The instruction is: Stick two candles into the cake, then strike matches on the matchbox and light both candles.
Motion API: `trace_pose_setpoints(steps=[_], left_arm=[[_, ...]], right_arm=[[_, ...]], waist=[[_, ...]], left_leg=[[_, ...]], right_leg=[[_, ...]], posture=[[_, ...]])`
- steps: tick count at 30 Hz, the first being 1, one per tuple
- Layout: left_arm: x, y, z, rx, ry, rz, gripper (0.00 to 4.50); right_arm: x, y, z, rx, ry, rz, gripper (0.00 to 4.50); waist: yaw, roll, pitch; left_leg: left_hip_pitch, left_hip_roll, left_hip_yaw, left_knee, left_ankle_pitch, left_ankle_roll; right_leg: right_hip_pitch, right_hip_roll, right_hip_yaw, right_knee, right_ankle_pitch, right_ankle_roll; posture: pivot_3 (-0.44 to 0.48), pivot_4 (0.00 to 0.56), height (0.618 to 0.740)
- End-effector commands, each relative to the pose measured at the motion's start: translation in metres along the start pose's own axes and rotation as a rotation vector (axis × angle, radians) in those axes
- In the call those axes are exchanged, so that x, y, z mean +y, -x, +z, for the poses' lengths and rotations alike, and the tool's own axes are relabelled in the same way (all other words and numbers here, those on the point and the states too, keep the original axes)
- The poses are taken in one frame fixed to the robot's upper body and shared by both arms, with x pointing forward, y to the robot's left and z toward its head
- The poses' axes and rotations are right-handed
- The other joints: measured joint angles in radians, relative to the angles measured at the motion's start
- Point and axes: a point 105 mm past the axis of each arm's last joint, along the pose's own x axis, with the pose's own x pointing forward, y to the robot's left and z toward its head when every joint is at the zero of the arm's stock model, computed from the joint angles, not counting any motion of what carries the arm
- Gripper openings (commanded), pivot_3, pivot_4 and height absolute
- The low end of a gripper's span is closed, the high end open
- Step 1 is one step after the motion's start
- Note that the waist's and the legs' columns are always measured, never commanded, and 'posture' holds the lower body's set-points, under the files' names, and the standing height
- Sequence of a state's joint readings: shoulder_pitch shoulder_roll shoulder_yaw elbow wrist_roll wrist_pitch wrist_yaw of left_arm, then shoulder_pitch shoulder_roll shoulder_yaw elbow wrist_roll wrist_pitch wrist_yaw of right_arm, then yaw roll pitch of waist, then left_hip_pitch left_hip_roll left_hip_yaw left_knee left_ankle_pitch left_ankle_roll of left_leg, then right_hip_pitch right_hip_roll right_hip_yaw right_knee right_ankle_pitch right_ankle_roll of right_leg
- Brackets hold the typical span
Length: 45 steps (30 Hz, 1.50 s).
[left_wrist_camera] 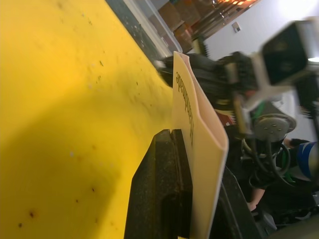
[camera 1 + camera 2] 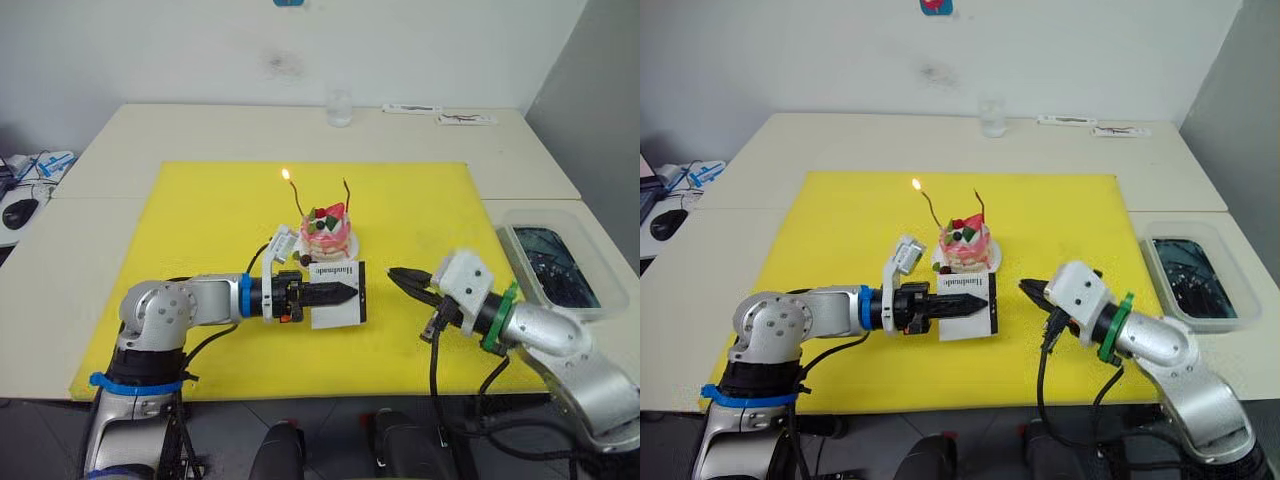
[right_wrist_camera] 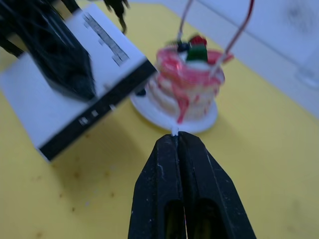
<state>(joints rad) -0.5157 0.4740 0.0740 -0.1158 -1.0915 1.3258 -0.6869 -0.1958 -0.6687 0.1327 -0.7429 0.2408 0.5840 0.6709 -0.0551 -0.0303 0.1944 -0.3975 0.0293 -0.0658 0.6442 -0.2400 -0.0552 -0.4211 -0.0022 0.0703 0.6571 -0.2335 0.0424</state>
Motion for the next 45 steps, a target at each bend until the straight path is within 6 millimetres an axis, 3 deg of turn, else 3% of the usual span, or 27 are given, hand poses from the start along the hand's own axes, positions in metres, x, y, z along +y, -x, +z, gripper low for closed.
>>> trace_pose_setpoints(steps=[1, 8, 28, 36, 41, 43, 45], left_arm=[[-0.001, 0.0, 0.011, -0.026, -0.013, -0.005, 0.0], [0.002, -0.001, 0.019, -0.036, 0.001, -0.007, 0.0], [-0.004, -0.005, 0.014, -0.031, 0.021, -0.039, 0.0], [-0.02, -0.012, 0.026, -0.078, 0.025, -0.117, 0.0], [-0.034, 0.017, 0.076, -0.209, -0.057, -0.097, 0.0], [-0.033, 0.033, 0.085, -0.217, -0.095, -0.034, 0.0], [-0.032, 0.042, 0.08, -0.178, -0.118, 0.015, 0.0]], right_arm=[[0.011, -0.001, 0.006, 0.017, 0.071, 0.125, 0.06], [0.011, -0.005, 0.002, 0.071, 0.163, 0.184, 0.06], [0.009, -0.026, 0.001, 0.06, 0.223, 0.161, 0.06], [0.016, -0.035, -0.01, 0.071, 0.226, 0.186, 0.06], [0.025, -0.028, -0.021, 0.101, 0.249, 0.273, 0.06], [0.022, -0.02, -0.016, 0.093, 0.246, 0.278, 0.06], [0.016, -0.013, -0.008, 0.08, 0.233, 0.259, 0.06]], waist=[[0.001, 0.0, 0.0], [0.005, 0.0, 0.0], [0.005, 0.0, 0.0], [0.005, 0.0, 0.0], [0.007, -0.003, 0.001], [0.007, -0.002, 0.001], [-0.004, -0.001, 0.001]], left_leg=[[-0.001, 0.0, 0.0, 0.0, 0.0, 0.0], [-0.002, 0.0, 0.0, -0.001, 0.0, 0.0], [-0.001, 0.0, -0.001, 0.0, 0.0, 0.0], [-0.001, 0.0, -0.001, 0.0, 0.0, 0.0], [-0.001, 0.0, -0.002, 0.001, 0.0, 0.0], [-0.002, 0.0, -0.002, 0.001, 0.0, 0.0], [-0.001, -0.001, 0.0, 0.0, 0.0, 0.0]], right_leg=[[0.0, 0.0, -0.001, -0.001, 0.0, 0.0], [-0.001, 0.0, -0.001, -0.001, 0.002, 0.005], [-0.001, 0.0, -0.001, 0.0, 0.003, 0.006], [-0.001, 0.0, -0.001, 0.0, 0.003, 0.006], [0.0, 0.0, -0.002, 0.001, 0.003, 0.007], [0.0, 0.0, -0.003, 0.0, 0.003, 0.006], [0.0, 0.0, 0.0, 0.001, 0.003, 0.006]], posture=[[0.0, 0.15, 0.74], [0.0, 0.15, 0.74], [0.0, 0.15, 0.74], [0.0, 0.15, 0.74], [0.0, 0.15, 0.74], [0.0, 0.15, 0.74], [0.0, 0.15, 0.74]])
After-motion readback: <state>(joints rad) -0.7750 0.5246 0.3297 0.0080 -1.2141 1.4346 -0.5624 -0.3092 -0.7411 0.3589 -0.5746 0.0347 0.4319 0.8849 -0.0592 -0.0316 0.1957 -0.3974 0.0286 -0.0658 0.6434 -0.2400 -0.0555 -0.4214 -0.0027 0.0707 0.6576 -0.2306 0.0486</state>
